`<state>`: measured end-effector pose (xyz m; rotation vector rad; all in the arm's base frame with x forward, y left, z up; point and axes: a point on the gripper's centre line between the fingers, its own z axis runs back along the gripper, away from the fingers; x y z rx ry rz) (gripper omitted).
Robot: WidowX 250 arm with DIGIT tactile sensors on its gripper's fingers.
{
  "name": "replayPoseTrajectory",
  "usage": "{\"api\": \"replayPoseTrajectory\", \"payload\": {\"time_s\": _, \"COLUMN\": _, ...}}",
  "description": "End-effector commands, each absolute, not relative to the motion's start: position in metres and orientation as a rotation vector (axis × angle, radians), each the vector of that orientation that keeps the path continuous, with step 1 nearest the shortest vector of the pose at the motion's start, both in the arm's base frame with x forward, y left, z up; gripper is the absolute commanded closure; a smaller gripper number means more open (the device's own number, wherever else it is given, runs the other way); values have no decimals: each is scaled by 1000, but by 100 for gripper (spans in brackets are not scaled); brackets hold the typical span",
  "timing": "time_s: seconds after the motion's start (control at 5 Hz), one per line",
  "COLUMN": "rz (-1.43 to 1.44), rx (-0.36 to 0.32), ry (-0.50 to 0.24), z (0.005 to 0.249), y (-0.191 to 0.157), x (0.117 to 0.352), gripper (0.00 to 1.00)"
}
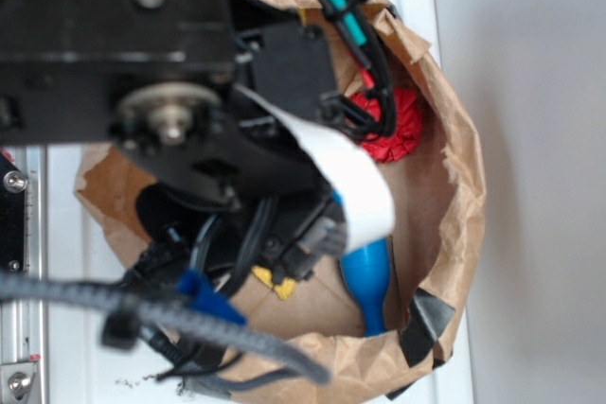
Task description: Grab the blue bottle.
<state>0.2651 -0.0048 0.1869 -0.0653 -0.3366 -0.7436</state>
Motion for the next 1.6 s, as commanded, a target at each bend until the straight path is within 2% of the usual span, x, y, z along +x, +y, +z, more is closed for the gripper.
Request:
{"api": "replayPoseTrajectory", "payload": {"time_s": 0.0, "rz": -720, "rx": 56, "ry": -424, "z": 179, "y": -9, "x": 286, "gripper": 0}}
{"api": "replayPoseTrajectory", "payload": {"time_s": 0.2, "rz": -750, "rx": 109, "ry": -480, "z": 154, "y": -10, "x": 300, "gripper": 0}}
{"api": "replayPoseTrajectory", "payload": {"time_s": 0.4, "rz": -796, "rx": 170, "ry": -496, "z": 133, "y": -14, "x": 312, "gripper": 0}}
{"api": "replayPoseTrajectory", "payload": {"time_s": 0.6, "rz": -830, "rx": 213, "ry": -453, "z": 112, "y": -23, "x": 321, "gripper": 0}}
{"api": "replayPoseTrajectory", "payload": {"time_s": 1.0, "rz": -887, "rx": 148, "ry": -370, "z": 96, "y": -45, "x": 331, "gripper": 0}}
{"api": "replayPoseTrajectory", "payload": {"time_s": 1.4, "rz": -895, "rx": 229, "ry": -329, "z": 72, "y": -59, "x": 342, "gripper": 0}}
